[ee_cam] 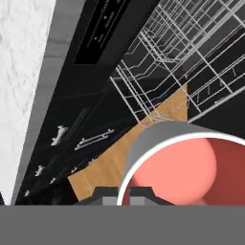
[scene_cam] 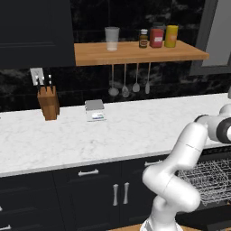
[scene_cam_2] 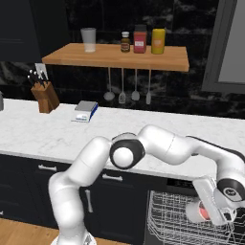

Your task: Pick up the cup and bowl from the counter, place them in the dishwasher, and close the dishwasher door.

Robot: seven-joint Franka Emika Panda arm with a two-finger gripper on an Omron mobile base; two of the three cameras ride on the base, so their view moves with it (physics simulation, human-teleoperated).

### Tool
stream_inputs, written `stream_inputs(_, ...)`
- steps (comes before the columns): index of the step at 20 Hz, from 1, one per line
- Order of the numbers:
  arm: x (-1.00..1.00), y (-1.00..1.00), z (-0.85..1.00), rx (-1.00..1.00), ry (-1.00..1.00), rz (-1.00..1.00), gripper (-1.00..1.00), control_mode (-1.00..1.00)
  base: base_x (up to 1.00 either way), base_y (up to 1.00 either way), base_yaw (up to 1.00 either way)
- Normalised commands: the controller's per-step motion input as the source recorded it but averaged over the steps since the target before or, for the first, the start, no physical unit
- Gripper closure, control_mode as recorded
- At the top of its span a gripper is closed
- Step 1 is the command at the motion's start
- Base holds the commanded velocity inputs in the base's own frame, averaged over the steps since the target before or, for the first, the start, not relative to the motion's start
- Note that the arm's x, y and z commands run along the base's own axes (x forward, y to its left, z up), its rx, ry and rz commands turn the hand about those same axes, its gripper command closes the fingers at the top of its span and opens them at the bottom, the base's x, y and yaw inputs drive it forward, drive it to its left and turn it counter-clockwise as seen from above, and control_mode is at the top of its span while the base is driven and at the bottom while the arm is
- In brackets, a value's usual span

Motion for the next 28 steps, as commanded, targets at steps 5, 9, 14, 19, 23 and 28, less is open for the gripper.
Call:
stream_inputs(5, 0.51, 0.35, -0.64, -0.03, 0.0, -0.29, 1.0, -1.0, 0.0, 0.0, 0.0)
stream_inputs(9, 0.51, 0.39, -0.37, -0.04, 0.0, -0.32, 1.0, -1.0, 0.0, 0.0, 0.0)
stream_inputs(14, 0.18, 0.29, -0.32, -0.05, 0.05, -0.35, 1.0, -1.0, 0.0, 0.0, 0.0)
stream_inputs(19, 0.2, 0.16, -0.45, -0.09, 0.1, -0.37, 1.0, -1.0, 0.0, 0.0, 0.0)
stream_inputs(23, 0.0, 0.0, -0.44, -0.05, 0.01, -0.19, 1.0, -1.0, 0.0, 0.0, 0.0)
stream_inputs(28, -0.08, -0.03, -0.23, 0.0, 0.05, -0.06, 1.0, -1.0, 0.0, 0.0, 0.0)
